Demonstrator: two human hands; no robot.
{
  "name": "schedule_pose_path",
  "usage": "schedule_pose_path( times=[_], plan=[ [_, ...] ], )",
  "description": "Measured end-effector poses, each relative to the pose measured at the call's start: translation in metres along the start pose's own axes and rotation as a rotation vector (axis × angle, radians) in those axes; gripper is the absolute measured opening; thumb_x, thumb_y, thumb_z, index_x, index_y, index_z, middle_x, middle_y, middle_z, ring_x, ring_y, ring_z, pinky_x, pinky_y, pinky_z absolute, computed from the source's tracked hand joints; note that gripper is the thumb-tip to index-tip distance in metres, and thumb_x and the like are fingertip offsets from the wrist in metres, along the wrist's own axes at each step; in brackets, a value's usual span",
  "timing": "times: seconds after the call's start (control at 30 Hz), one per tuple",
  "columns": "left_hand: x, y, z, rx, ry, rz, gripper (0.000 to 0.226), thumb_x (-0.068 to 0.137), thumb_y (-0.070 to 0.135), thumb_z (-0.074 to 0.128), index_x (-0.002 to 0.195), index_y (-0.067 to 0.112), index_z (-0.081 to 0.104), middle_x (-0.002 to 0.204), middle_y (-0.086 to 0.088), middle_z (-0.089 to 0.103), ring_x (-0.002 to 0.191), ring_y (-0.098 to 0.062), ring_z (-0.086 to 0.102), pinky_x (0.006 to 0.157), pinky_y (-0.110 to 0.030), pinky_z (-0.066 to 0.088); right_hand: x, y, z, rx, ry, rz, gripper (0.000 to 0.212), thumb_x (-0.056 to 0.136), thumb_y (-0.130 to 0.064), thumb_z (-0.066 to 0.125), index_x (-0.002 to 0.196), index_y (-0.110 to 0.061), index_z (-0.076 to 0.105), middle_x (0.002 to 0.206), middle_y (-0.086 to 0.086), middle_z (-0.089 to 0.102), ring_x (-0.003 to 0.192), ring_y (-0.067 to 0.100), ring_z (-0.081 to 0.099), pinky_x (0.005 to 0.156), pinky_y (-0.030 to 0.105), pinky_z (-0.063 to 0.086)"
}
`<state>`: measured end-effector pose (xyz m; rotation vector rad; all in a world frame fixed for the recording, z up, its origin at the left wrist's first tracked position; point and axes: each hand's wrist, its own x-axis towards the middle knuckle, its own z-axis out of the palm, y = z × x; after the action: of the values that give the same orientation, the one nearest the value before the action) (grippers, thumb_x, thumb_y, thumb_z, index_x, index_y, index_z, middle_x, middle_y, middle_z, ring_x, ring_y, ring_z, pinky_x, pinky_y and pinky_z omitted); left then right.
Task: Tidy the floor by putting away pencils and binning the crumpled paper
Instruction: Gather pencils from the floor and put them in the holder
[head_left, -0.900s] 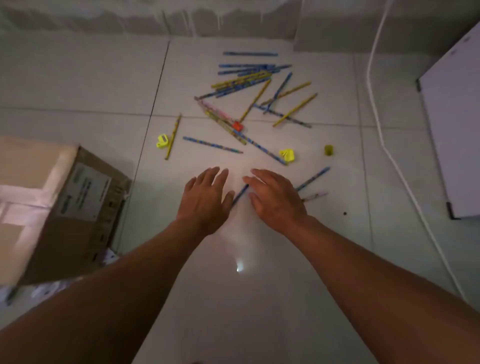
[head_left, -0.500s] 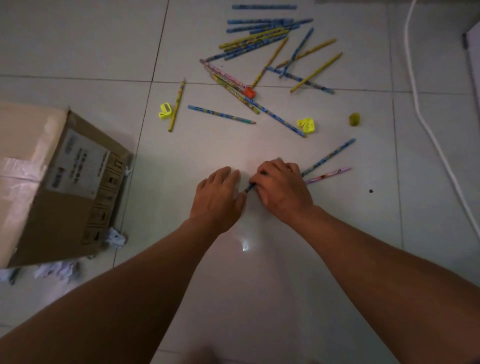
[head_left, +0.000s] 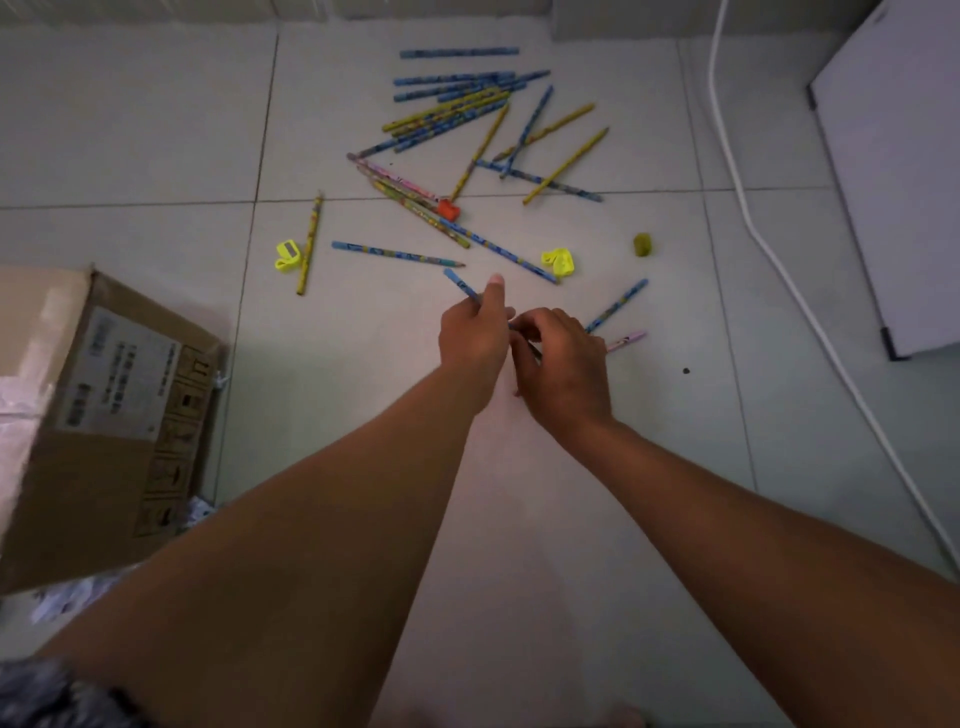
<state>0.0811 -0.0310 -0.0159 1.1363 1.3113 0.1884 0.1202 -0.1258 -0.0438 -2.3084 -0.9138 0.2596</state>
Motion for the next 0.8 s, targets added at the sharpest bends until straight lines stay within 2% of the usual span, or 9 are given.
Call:
schedule_pose_path(
  times=[0.07, 0.17, 0.37, 0.43, 0.5, 0.6, 0.67, 0.73, 0.8],
  plan=[
    [0.0, 0.0, 0.01, -0.079, -0.037, 0.017, 0.032, 0.103, 0.039, 0.048, 0.102, 0.014, 0.068, 0.098, -0.003, 0.076, 0.09, -0.017, 0.072, 0.093, -0.038, 0.057, -0.004, 0.011, -0.005, 0.046, 0.022, -0.004, 0.012, 0.094, -0.026, 0.056, 0.102, -0.023, 0.065, 0.099, -0.002, 0.067, 0.096, 0.023, 0.061, 0.082, 0.047, 0.048],
    [-0.003, -0.003, 0.022, -0.146, -0.066, -0.005, 0.034, 0.107, 0.031, 0.041, 0.114, 0.006, 0.063, 0.095, -0.009, 0.074, 0.074, -0.015, 0.071, 0.076, -0.028, 0.058, -0.011, 0.029, -0.011, 0.028, 0.072, -0.019, 0.018, 0.095, -0.028, 0.051, 0.104, -0.022, 0.065, 0.099, 0.0, 0.066, 0.095, 0.025, 0.062, 0.078, 0.045, 0.049],
    [0.002, -0.012, 0.027, -0.009, -0.012, 0.008, 0.035, 0.107, 0.03, 0.037, 0.111, 0.005, 0.061, 0.071, -0.008, 0.065, 0.056, -0.019, 0.061, 0.066, -0.033, 0.055, -0.027, 0.073, -0.021, -0.314, 0.075, -0.055, 0.04, 0.08, -0.017, 0.045, 0.112, -0.015, 0.068, 0.109, 0.002, 0.068, 0.103, 0.029, 0.062, 0.079, 0.04, 0.044],
    [0.004, -0.016, 0.027, 0.153, 0.017, 0.03, 0.038, 0.105, 0.034, 0.04, 0.108, 0.009, 0.068, 0.082, -0.01, 0.065, 0.07, -0.026, 0.064, 0.08, -0.039, 0.059, -0.031, 0.083, -0.021, -0.37, 0.049, -0.107, 0.038, 0.079, -0.016, 0.048, 0.11, -0.016, 0.069, 0.111, 0.001, 0.068, 0.105, 0.027, 0.061, 0.081, 0.04, 0.045],
    [0.005, -0.021, 0.024, 0.313, 0.03, 0.033, 0.038, 0.103, 0.035, 0.042, 0.108, 0.011, 0.072, 0.097, -0.01, 0.067, 0.091, -0.031, 0.065, 0.088, -0.039, 0.055, -0.03, 0.088, -0.021, -0.414, 0.039, -0.14, 0.031, 0.079, -0.014, 0.055, 0.106, -0.018, 0.07, 0.109, 0.0, 0.068, 0.103, 0.027, 0.061, 0.082, 0.04, 0.044],
    [0.006, -0.026, 0.019, 0.383, 0.026, -0.029, 0.035, 0.099, 0.033, 0.049, 0.111, 0.01, 0.072, 0.103, -0.006, 0.067, 0.091, -0.026, 0.061, 0.079, -0.031, 0.046, -0.024, 0.089, -0.024, -0.493, -0.005, -0.145, 0.014, 0.081, -0.018, 0.062, 0.091, -0.022, 0.071, 0.092, -0.001, 0.065, 0.092, 0.028, 0.059, 0.077, 0.04, 0.038],
    [0.007, -0.027, 0.016, 0.385, 0.024, -0.06, 0.035, 0.094, 0.036, 0.055, 0.109, 0.01, 0.072, 0.108, -0.006, 0.07, 0.093, -0.026, 0.062, 0.081, -0.03, 0.047, -0.021, 0.086, -0.026, -0.495, -0.045, -0.137, 0.005, 0.082, -0.021, 0.064, 0.082, -0.022, 0.069, 0.086, 0.0, 0.064, 0.089, 0.029, 0.058, 0.075, 0.04, 0.034],
    [0.007, -0.028, 0.015, 0.367, 0.04, -0.066, 0.036, 0.09, 0.042, 0.062, 0.101, 0.01, 0.071, 0.104, -0.006, 0.069, 0.095, -0.027, 0.063, 0.088, -0.033, 0.051, -0.02, 0.082, -0.026, -0.457, -0.098, -0.089, 0.004, 0.086, -0.021, 0.064, 0.083, -0.021, 0.067, 0.087, 0.001, 0.064, 0.09, 0.03, 0.058, 0.076, 0.041, 0.033],
    [0.007, -0.025, 0.015, 0.349, 0.07, -0.066, 0.04, 0.086, 0.051, 0.067, 0.089, 0.012, 0.065, 0.095, -0.006, 0.064, 0.093, -0.028, 0.061, 0.09, -0.036, 0.052, -0.022, 0.076, -0.027, -0.372, -0.147, 0.049, 0.007, 0.091, -0.025, 0.059, 0.091, -0.022, 0.065, 0.095, 0.001, 0.064, 0.096, 0.028, 0.057, 0.079, 0.041, 0.034]
  ],
)
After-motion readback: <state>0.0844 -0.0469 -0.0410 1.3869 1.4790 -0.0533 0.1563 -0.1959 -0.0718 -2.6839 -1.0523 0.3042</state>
